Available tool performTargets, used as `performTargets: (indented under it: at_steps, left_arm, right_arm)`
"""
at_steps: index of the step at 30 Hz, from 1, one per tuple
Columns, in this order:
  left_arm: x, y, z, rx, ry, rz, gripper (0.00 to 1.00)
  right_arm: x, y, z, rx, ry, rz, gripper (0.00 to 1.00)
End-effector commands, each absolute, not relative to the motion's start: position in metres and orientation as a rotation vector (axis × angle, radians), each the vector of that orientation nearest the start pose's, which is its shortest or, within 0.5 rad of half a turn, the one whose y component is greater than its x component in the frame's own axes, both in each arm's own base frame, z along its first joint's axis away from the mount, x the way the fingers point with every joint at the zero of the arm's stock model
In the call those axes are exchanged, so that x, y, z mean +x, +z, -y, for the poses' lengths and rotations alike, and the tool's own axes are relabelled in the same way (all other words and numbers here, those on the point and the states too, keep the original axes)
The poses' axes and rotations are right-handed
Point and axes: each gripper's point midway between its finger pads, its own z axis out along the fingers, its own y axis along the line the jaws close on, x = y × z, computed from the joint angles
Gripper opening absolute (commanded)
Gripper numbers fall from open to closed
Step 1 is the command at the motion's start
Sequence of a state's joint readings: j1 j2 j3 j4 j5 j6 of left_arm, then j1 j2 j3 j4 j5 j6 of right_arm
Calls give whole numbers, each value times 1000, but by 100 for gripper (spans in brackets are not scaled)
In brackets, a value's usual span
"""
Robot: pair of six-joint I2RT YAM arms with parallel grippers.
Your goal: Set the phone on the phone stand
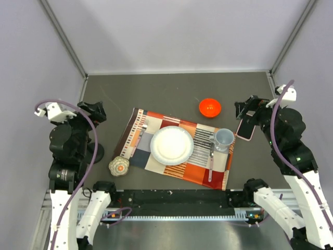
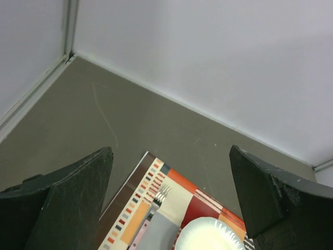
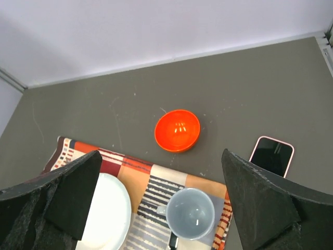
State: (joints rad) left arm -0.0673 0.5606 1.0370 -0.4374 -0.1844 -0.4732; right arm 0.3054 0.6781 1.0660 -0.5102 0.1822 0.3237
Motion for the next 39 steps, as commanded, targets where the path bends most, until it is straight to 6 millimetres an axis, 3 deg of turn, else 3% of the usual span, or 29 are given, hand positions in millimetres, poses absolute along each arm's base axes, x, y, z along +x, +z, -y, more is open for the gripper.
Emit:
performTargets:
  at_steps: [1, 5, 7, 12, 20, 26, 31, 35, 39]
  left_arm:
    - [243, 357, -20, -603, -164, -1569, 99]
    - [242, 317, -47, -760, 24, -1680, 99]
    - [228, 297, -69, -877, 185, -1711, 99]
    - [208, 255, -87, -1102, 350, -1758, 98]
    - [213, 239, -89, -1104, 394, -1797, 99]
    - [202, 218, -99, -1222, 466, -1801, 97]
    - [216, 209, -86, -1247, 302, -1770, 75]
    - [214, 196, -90, -1339, 274, -1712, 66]
    - [215, 195, -91, -1354, 257, -1674, 55]
  right_arm:
    - [257, 364, -62, 148, 324, -1691, 99]
    - [264, 366, -78, 90, 382, -1716, 99]
    - [268, 359, -85, 77, 405, -1739, 99]
    - [270, 333, -93, 32, 422, -1794, 99]
    - [271, 334, -103, -36, 457, -1791, 99]
    - [271, 323, -105, -63, 455, -1804, 99]
    - [270, 321, -103, -79, 438, -1803, 99]
    - [268, 325, -103, -91, 435, -1788, 99]
    - [268, 322, -104, -90, 439, -1793, 99]
